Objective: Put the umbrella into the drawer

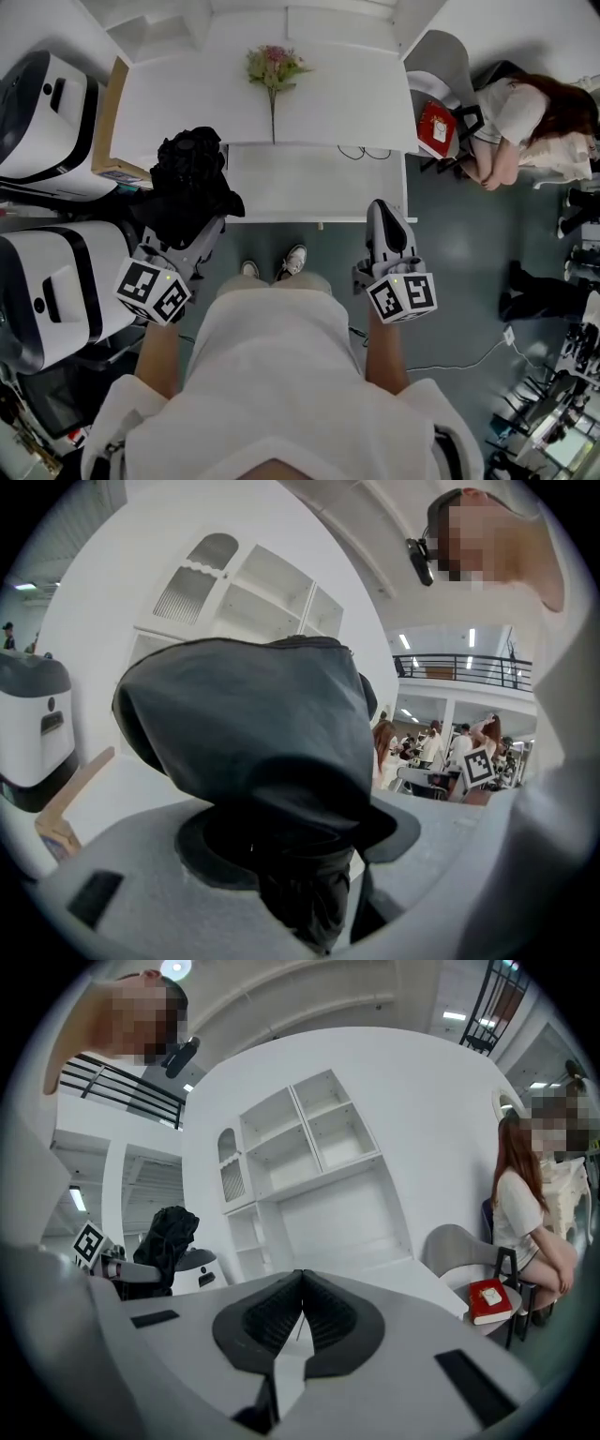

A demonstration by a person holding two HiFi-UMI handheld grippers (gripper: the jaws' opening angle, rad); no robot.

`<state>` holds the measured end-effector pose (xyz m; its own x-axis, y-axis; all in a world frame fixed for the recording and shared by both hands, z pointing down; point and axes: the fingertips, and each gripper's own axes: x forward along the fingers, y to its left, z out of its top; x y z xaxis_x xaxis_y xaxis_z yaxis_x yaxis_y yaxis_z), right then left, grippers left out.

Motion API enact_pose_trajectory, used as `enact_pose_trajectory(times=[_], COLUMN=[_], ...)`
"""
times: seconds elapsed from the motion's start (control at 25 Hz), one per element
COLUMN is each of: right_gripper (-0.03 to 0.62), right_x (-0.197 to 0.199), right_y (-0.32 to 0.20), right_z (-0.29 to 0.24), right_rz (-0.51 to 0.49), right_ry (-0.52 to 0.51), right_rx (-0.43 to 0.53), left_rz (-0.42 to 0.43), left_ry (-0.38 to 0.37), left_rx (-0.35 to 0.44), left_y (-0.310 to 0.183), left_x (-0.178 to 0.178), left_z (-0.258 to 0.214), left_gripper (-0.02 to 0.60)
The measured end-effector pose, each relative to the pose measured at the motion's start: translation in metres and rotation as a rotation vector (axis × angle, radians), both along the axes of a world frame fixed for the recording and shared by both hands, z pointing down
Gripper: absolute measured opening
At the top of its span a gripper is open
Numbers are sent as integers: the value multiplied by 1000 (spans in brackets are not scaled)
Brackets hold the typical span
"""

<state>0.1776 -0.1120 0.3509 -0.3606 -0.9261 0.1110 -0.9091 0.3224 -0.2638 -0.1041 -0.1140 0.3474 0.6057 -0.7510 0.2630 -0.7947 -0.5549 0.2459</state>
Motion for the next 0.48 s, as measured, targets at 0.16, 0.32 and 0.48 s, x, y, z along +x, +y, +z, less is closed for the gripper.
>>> enact_pose_trajectory(times=[0.16,0.32,0.48], right_gripper=[2,2,2], right_x=[-3,-16,-27], right_y=[-8,-9,-7], right_z=[16,27,35], right_rz=[-38,-82,-112], right_ry=[-2,0,19], right_rx=[-31,-62,-88], left_rz=[-10,3,10], left_ry=[-12,-37,-37], left_rx=[-35,-40,-64], left_y=[-1,-3,-5], left_x=[8,10,6], left_z=[16,23,38], left_gripper=[284,284,284])
